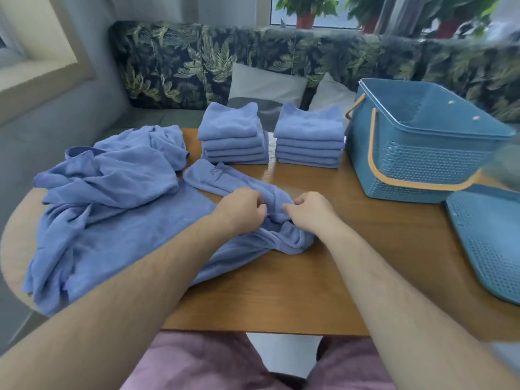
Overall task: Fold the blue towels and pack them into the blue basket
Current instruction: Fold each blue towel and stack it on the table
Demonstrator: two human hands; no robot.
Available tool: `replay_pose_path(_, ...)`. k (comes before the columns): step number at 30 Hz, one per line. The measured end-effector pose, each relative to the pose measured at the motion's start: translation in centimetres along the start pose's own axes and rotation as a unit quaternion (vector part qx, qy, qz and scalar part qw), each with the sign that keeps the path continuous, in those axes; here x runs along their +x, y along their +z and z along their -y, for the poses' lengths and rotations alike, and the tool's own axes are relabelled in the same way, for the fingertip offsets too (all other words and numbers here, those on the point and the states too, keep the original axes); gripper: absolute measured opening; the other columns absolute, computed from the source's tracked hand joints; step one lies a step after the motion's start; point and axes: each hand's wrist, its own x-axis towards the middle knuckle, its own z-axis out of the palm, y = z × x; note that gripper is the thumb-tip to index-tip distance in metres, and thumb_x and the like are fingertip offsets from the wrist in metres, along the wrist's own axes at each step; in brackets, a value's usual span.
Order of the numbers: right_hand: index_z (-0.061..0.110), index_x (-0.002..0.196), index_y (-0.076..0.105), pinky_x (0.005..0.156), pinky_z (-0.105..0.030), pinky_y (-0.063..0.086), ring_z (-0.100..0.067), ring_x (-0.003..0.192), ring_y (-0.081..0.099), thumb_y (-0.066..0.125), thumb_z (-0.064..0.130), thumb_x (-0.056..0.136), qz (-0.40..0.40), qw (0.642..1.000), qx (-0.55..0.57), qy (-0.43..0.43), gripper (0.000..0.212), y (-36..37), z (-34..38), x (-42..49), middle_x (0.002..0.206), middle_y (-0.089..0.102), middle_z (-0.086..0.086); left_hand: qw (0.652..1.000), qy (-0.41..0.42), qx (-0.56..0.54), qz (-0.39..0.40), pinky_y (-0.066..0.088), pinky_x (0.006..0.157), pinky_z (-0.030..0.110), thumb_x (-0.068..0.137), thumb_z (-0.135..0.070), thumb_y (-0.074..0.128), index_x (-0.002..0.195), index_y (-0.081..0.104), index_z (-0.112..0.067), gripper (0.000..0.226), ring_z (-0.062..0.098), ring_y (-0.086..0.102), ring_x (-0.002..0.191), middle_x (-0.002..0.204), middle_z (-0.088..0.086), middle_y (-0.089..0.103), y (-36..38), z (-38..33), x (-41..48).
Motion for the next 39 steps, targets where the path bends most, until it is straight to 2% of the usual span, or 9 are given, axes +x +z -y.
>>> replay_pose_path(4, 0.010, 0.078, 0.064, 0.068, -0.030, 0.046, -0.015, 0.069, 0.055, 0.055, 0.034, 0.098, -0.023, 0.982, 0.187, -0.012, 0.033, -0.2, -1.0, -0.7, 0.072, 0.061, 0.003, 0.995, -0.037, -0.097, -0.015, 0.040, 0.055, 0.035, 0.098, -0.027, 0.056, 0.072, 0.057, 0.002, 0.039, 0.022, 0.048, 0.058, 0.066, 0.021, 0.056, 0.5, -0.9, -0.3)
replay_pose_path(7, 0.002, 0.107, 0.069, 0.091, -0.039, 0.052, -0.026, 0.093, 0.064, 0.046, 0.027, 0.100, -0.010, 0.974, 0.218, 0.056, 0.034, -0.7, -2.0, -0.8, 0.106, 0.071, -0.012, 0.994, -0.034, -0.107, 0.006, 0.039, 0.056, 0.035, 0.095, -0.022, 0.062, 0.066, 0.056, 0.000, 0.038, 0.020, 0.042, 0.056, 0.061, 0.016, 0.048, 0.4, -0.5, -0.3)
replay_pose_path(14, 0.011, 0.077, 0.060, 0.066, -0.031, 0.045, -0.017, 0.069, 0.055, 0.081, 0.049, 0.077, 0.064, 0.973, 0.219, 0.038, 0.043, -1.1, -2.1, -2.9, 0.076, 0.060, -0.001, 0.987, -0.080, -0.137, 0.010, 0.041, 0.055, 0.031, 0.095, -0.021, 0.058, 0.081, 0.065, 0.002, 0.027, 0.022, 0.049, 0.063, 0.067, 0.011, 0.054, 0.5, -0.1, -0.9)
replay_pose_path(18, 0.012, 0.079, 0.064, 0.058, -0.027, 0.039, -0.015, 0.064, 0.053, 0.077, 0.037, 0.087, -0.032, 0.988, 0.145, -0.032, 0.030, -1.4, -2.5, -2.7, 0.072, 0.061, 0.002, 0.981, -0.115, -0.154, -0.030, 0.048, 0.070, 0.033, 0.091, -0.016, 0.058, 0.090, 0.062, -0.008, 0.009, 0.018, 0.058, 0.080, 0.085, 0.001, 0.066, -0.3, 0.8, -1.6)
replay_pose_path(21, 0.016, 0.077, 0.055, 0.058, -0.030, 0.036, -0.014, 0.069, 0.054, 0.066, 0.041, 0.095, -0.126, 0.989, 0.060, -0.048, 0.032, -1.8, -3.1, -2.9, 0.076, 0.061, 0.004, 0.976, -0.127, -0.172, -0.027, 0.044, 0.062, 0.032, 0.084, -0.005, 0.053, 0.079, 0.057, -0.007, 0.007, 0.021, 0.052, 0.067, 0.074, 0.008, 0.060, -1.2, 1.8, -2.1)
replay_pose_path(26, 0.013, 0.081, 0.054, 0.057, -0.025, 0.036, -0.011, 0.070, 0.053, 0.054, 0.044, 0.102, -0.192, 0.971, 0.145, -0.019, 0.037, -2.6, -4.0, -3.5, 0.078, 0.058, 0.004, 0.964, -0.124, -0.236, -0.006, 0.040, 0.053, 0.030, 0.077, 0.004, 0.042, 0.073, 0.048, -0.009, 0.014, 0.022, 0.044, 0.061, 0.062, 0.009, 0.045, -1.5, 2.1, -2.2)
replay_pose_path(29, 0.013, 0.078, 0.055, 0.059, -0.024, 0.049, -0.014, 0.069, 0.057, 0.055, 0.043, 0.102, -0.189, 0.939, 0.288, 0.010, 0.039, -3.6, -3.8, -4.1, 0.077, 0.061, 0.000, 0.935, -0.147, -0.323, -0.018, 0.038, 0.046, 0.024, 0.089, -0.002, 0.042, 0.100, 0.048, -0.014, 0.017, 0.020, 0.045, 0.060, 0.069, 0.007, 0.048, -1.8, 1.2, -2.3)
replay_pose_path(33, 0.011, 0.078, 0.058, 0.061, -0.026, 0.045, -0.015, 0.067, 0.054, 0.054, 0.044, 0.103, -0.214, 0.920, 0.328, 0.010, 0.041, -6.4, -3.7, -4.5, 0.074, 0.060, 0.001, 0.861, -0.125, -0.491, -0.048, 0.036, 0.043, 0.022, 0.083, 0.009, 0.036, 0.086, 0.055, -0.017, 0.032, 0.016, 0.039, 0.051, 0.065, 0.003, 0.046, -4.5, -0.2, -3.1)
replay_pose_path(39, 0.010, 0.080, 0.059, 0.070, -0.043, 0.060, -0.032, 0.077, 0.068, 0.055, 0.053, 0.097, -0.275, 0.921, 0.275, -0.013, 0.046, -10.4, -2.7, -4.2, 0.079, 0.067, -0.008, 0.810, -0.084, -0.570, -0.112, 0.043, 0.066, 0.030, 0.080, 0.009, 0.035, 0.095, 0.075, -0.015, 0.049, 0.025, 0.053, 0.085, 0.099, 0.011, 0.066, -10.6, -1.2, -4.1)
